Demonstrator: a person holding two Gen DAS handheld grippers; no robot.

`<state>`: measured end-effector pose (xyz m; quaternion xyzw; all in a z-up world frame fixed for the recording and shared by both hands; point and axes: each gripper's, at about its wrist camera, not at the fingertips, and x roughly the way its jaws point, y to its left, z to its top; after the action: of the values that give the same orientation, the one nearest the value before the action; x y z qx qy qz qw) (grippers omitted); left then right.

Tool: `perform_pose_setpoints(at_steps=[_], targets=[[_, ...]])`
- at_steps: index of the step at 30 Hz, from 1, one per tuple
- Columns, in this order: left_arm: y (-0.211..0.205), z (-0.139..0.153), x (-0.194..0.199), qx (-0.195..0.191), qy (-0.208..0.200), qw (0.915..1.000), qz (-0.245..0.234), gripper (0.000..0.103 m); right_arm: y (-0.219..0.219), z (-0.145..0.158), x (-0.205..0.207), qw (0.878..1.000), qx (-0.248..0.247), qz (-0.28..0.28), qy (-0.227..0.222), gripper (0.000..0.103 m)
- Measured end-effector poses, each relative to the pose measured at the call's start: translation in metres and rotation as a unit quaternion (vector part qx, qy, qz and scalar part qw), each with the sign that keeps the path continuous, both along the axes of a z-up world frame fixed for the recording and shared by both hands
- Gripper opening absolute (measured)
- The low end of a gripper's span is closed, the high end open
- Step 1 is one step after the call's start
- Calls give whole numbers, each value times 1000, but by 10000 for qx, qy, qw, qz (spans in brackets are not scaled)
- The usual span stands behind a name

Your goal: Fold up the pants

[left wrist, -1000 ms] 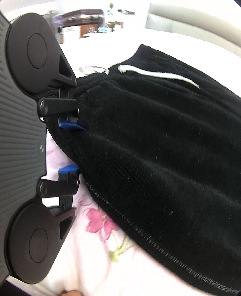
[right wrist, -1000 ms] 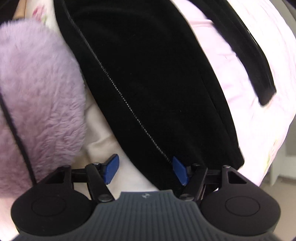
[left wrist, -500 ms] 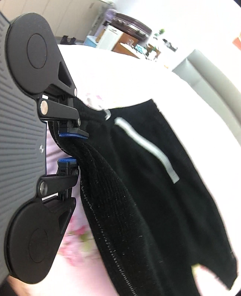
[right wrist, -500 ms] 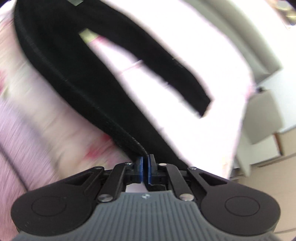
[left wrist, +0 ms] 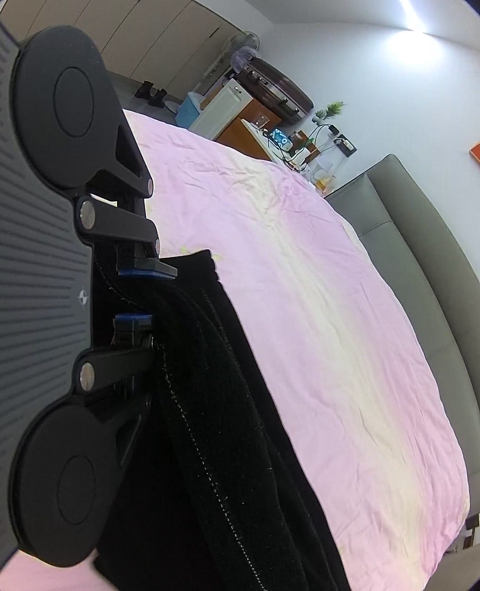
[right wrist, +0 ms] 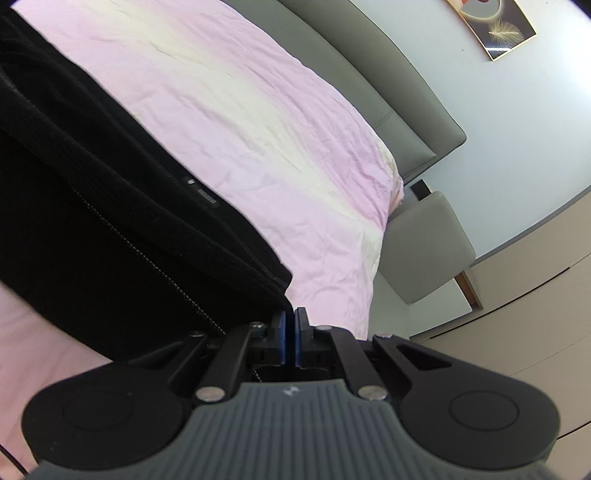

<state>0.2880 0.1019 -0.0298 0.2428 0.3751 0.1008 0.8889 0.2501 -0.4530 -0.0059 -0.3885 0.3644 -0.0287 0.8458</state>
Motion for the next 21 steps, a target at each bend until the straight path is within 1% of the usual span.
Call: perform_pose_setpoints(at_steps=[4,5,6,11,15,16,19,21], targets=[[-3,-10,48,107,126,9999,47,20,4,-27,74,9999,-111,-114,46,0],[-2,-16,61,142,189,9997,54,20,-1,-36,100,9998,-117,-126,71,0],[-4,-22,70,175,255,9995,69,20,1,-40,114,9998,-125,-139,89,0],[6,-71,120,184,703,9972,155,20,13,-83,192,9988,-169,-208,398,0],[12,-108,139,103,960,9952,136,21,17,-121,226,9968,-250,-260,713,0],[12,-114,140,80,1006,9948,123,24,18,-130,232,9961,-295,-262,790,0],[14,-120,138,-56,1061,9943,108,29,20,-151,241,9945,-345,-312,942,0],[19,-117,135,-310,1057,9938,128,29,18,-161,246,9938,-345,-393,985,0]])
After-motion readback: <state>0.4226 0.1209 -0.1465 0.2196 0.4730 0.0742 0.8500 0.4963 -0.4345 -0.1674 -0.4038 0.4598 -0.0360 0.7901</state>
